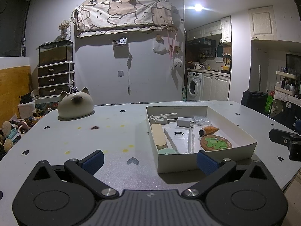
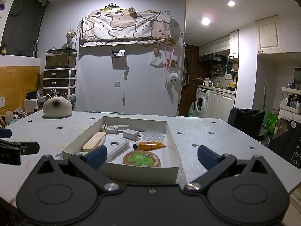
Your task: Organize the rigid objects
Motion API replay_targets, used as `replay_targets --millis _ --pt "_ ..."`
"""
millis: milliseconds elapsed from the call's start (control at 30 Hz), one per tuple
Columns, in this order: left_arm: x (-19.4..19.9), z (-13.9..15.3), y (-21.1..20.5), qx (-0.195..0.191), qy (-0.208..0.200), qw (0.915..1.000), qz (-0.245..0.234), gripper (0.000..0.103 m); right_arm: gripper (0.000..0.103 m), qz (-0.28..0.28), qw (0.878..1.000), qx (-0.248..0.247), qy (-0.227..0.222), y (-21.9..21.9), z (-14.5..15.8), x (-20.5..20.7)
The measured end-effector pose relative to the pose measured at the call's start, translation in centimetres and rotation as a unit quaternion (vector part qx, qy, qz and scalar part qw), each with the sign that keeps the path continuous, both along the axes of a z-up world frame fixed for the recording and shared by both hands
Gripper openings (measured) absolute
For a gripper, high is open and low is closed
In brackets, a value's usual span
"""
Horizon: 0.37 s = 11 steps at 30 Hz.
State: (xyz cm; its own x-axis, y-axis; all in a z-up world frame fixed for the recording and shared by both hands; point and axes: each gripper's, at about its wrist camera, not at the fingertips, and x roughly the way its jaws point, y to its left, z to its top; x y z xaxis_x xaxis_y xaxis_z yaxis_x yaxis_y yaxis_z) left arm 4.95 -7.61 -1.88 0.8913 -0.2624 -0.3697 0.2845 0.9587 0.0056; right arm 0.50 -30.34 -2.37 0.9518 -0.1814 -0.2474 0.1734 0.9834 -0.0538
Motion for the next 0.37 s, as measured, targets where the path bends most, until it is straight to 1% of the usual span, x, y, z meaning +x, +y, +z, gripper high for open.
replay_targets --millis 367 --pt "-0.09 -0.04 0.02 0.000 0.000 1.0000 0.001 0.103 0.103 0.002 1.000 -0.002 -0.001 0.06 0.32 -0.02"
